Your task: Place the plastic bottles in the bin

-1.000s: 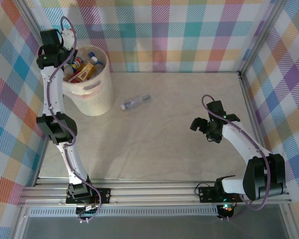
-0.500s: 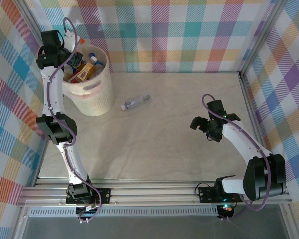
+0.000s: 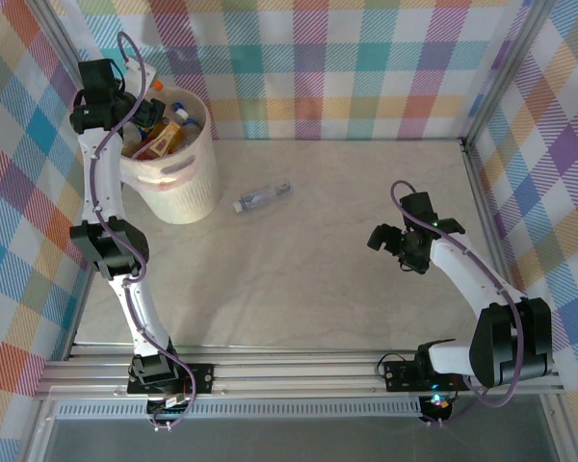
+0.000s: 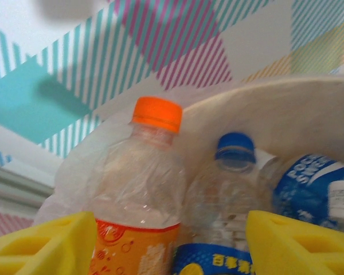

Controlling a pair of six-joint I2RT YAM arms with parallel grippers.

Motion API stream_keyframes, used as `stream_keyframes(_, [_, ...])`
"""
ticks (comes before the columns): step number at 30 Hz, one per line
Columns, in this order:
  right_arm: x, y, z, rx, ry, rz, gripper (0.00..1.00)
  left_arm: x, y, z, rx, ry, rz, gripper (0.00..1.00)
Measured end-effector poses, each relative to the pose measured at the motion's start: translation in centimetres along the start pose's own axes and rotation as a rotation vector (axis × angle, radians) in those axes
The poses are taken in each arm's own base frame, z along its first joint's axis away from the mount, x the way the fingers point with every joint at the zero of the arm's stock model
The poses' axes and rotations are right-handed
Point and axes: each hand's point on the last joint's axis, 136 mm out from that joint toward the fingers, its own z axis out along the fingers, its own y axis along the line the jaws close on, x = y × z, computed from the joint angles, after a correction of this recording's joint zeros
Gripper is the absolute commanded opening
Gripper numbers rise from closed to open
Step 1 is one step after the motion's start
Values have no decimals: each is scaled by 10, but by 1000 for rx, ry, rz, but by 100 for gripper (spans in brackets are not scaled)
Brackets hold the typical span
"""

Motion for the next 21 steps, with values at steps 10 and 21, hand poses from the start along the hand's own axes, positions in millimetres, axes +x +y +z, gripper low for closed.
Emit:
stream_keyframes(10, [0,0,0,1,0,0,100,-24,38,-10,-41,-162,-411,70])
stream_keyframes(21, [0,0,0,1,0,3,100,-20,50,14,-62,-209,-610,61])
